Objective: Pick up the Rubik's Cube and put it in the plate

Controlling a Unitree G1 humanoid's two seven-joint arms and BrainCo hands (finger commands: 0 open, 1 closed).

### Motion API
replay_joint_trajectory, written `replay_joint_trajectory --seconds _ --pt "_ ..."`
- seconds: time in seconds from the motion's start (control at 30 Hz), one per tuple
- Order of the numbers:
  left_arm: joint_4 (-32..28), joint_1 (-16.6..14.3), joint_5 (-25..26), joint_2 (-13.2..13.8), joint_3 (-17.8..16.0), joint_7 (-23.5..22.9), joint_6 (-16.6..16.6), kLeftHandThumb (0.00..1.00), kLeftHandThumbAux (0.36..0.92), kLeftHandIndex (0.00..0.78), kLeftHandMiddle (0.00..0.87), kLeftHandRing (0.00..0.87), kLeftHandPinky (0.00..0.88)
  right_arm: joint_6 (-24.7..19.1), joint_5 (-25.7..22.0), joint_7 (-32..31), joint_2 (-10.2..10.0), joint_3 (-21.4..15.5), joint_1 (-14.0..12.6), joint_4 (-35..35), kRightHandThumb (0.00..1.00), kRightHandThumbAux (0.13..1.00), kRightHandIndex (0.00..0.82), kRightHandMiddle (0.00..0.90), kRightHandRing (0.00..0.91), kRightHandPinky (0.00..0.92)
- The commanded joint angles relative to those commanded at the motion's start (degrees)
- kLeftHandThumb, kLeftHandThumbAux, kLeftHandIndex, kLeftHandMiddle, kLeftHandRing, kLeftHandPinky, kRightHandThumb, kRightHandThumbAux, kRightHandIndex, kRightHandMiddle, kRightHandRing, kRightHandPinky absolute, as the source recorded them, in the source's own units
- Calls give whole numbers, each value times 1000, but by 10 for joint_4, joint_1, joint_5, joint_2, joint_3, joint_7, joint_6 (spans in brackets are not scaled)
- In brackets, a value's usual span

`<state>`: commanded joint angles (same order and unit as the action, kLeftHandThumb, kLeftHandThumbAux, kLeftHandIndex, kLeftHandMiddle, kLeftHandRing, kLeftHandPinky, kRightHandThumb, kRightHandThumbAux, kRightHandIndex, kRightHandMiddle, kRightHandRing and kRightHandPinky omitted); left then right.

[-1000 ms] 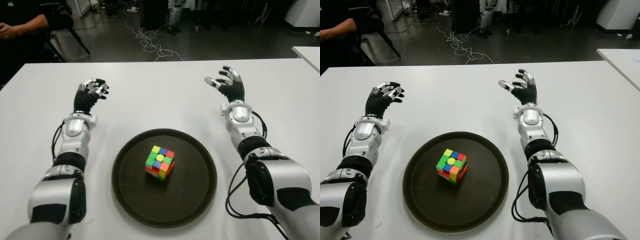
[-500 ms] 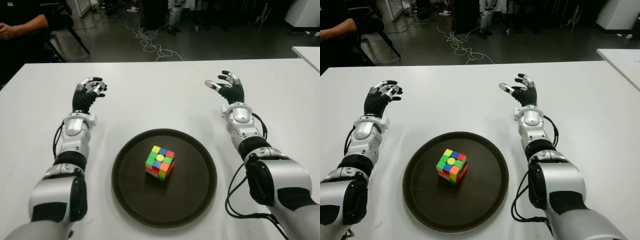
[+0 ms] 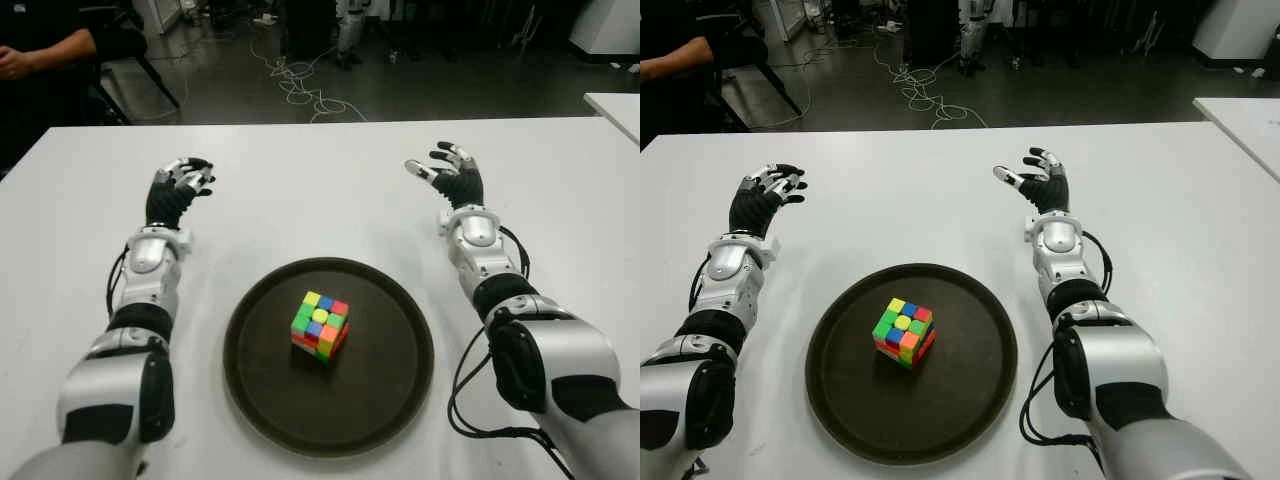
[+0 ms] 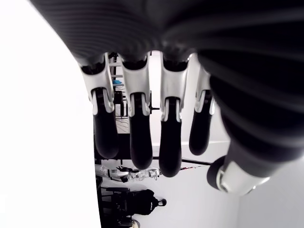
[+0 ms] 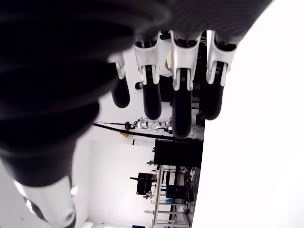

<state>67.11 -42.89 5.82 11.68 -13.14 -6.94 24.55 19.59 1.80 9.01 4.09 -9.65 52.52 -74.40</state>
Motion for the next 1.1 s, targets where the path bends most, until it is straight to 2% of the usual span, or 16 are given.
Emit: replay_joint_trajectory --seconds 0.2,0.27,0.37,0.5,0.8,1.1 --pt "1 -1 -2 -1 3 4 1 688 712 401 314 320 365 -1 0 0 0 0 1 -1 0 776 241 318 355 419" --pt "1 -1 -4 -1 4 7 1 558 673 267 306 313 357 -2 0 0 1 0 2 -1 0 773 241 317 354 417" --pt "1 -1 -8 -1 7 13 2 479 652 196 292 296 336 -3 0 0 1 -1 2 -1 0 767 239 309 348 414" --pt "4 -3 -13 -1 11 18 2 427 635 161 263 263 295 -4 -1 -1 1 -2 3 -2 0 771 244 318 360 427" --pt "14 -8 -28 5 24 15 -9 285 622 85 140 130 120 -2 -2 -5 1 -3 2 -2 0 764 252 333 383 449" --pt "17 -11 -32 8 30 1 -16 173 626 47 86 69 73 2 4 0 1 1 2 -2 0 755 249 337 388 449"
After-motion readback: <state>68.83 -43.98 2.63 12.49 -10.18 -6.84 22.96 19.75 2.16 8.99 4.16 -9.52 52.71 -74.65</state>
